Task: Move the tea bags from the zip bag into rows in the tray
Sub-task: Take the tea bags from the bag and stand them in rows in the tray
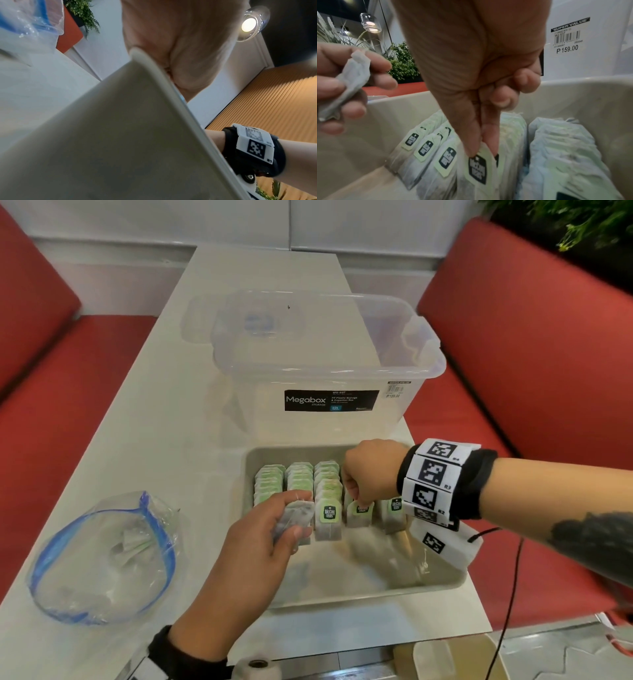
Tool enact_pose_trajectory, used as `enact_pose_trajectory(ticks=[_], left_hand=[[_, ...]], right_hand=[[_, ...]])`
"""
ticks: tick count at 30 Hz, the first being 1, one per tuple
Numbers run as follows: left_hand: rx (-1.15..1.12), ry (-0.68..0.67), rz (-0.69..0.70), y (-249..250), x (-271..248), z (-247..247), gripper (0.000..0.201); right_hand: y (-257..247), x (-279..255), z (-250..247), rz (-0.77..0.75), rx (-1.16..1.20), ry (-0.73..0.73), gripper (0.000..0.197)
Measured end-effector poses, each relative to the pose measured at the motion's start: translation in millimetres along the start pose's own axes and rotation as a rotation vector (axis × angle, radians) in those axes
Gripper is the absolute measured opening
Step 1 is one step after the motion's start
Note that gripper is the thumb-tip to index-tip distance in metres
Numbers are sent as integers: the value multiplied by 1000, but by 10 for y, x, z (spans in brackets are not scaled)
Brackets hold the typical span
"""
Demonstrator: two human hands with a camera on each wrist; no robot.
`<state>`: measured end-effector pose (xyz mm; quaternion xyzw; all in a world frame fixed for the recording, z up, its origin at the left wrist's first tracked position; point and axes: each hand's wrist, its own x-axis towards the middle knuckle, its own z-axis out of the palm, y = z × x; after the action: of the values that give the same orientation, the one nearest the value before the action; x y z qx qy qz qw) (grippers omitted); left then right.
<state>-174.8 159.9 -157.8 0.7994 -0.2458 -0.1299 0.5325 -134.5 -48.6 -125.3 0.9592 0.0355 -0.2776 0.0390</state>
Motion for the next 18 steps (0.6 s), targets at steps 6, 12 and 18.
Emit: enact_pose_trajectory(ticks=[6, 12, 18], left_hand=[[-3, -1, 4, -14, 3, -1, 43], [38, 8, 11, -60, 7, -7, 42], [-146, 31, -77, -80, 32, -13, 27]], right_hand=[[3, 14, 3, 25, -28, -36, 10], [40, 35, 23, 20, -29, -71, 18], [51, -10, -34, 33, -45, -48, 26]])
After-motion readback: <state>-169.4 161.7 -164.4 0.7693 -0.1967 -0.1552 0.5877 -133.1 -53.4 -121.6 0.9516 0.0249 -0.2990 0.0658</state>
